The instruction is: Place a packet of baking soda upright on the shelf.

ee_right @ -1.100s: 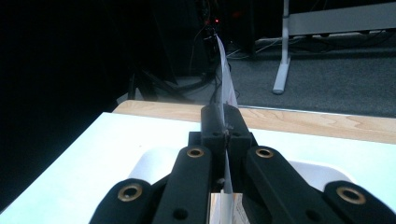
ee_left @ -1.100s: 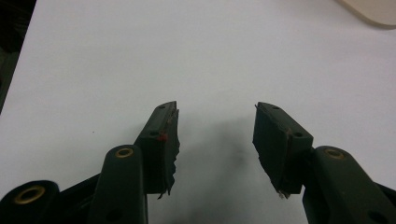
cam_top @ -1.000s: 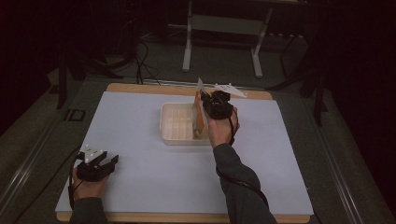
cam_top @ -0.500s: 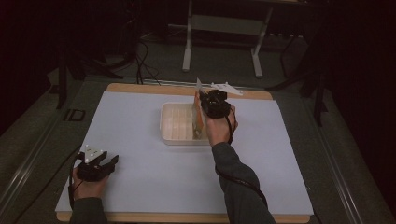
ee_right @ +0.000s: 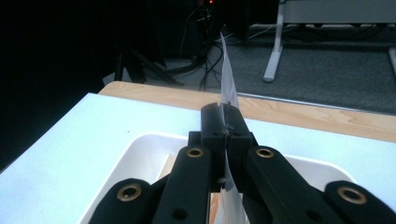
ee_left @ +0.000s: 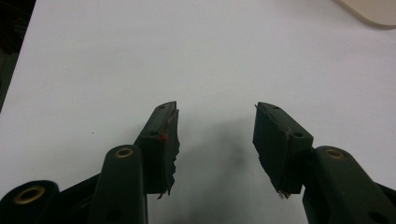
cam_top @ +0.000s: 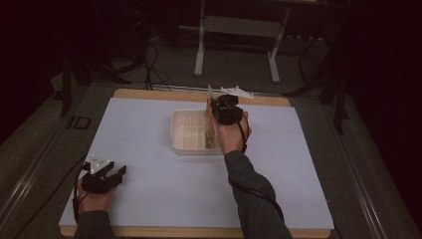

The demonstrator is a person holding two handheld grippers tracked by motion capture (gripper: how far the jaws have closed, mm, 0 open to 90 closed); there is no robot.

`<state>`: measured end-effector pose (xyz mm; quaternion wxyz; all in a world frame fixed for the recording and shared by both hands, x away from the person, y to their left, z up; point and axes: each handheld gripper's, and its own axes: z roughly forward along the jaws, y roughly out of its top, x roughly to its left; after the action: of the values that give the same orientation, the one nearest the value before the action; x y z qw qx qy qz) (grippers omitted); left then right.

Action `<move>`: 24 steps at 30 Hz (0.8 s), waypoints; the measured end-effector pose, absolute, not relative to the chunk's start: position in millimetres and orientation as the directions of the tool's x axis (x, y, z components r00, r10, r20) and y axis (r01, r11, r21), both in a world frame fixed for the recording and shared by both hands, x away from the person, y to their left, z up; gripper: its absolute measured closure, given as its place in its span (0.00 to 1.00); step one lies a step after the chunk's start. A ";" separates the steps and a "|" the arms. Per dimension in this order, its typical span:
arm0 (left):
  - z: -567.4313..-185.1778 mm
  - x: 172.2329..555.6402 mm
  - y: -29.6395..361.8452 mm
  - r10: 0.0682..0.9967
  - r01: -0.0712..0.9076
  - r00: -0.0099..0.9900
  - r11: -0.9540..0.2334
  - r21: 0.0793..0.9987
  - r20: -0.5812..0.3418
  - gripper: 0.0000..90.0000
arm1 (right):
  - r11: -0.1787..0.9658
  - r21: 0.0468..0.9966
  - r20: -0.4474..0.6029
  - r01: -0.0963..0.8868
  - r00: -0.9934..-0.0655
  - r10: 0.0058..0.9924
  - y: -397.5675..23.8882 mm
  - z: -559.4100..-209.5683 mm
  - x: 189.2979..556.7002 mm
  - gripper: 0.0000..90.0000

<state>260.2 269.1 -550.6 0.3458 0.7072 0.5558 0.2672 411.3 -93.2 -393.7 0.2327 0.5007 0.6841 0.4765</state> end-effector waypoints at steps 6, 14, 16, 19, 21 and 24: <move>-550.6 260.3 269.1 0.971 0.603 0.239 -0.144 0.785 -0.005 0.56 | 0.077 0.873 0.145 0.481 -0.408 0.901 -93.5 -394.1 413.8 0.87; -550.6 260.3 269.0 0.971 0.603 0.239 -0.146 0.784 -0.004 0.56 | 0.105 0.867 0.135 0.487 -0.433 0.891 -94.7 -399.0 415.6 0.64; -550.6 260.2 269.1 0.971 0.603 0.240 -0.146 0.784 -0.004 0.56 | 0.147 0.860 0.101 0.490 -0.443 0.891 -93.5 -398.8 416.7 0.57; -550.6 260.2 269.1 0.971 0.603 0.240 -0.147 0.784 -0.003 0.56 | 0.154 0.838 0.118 0.523 -0.449 0.886 -94.3 -397.5 418.0 0.50; -550.7 260.3 269.1 0.971 0.603 0.240 -0.145 0.784 -0.004 0.56 | 0.161 0.828 0.125 0.538 -0.457 0.881 -95.5 -397.0 418.5 0.46; -550.6 260.2 269.0 0.971 0.603 0.239 -0.144 0.785 -0.005 0.56 | 0.165 0.816 0.139 0.554 -0.464 0.875 -97.2 -396.9 418.6 0.42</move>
<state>260.2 269.0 -550.6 0.3446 0.7076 0.5561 0.2673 418.6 -97.2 -396.9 0.1865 0.4827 0.7400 0.4296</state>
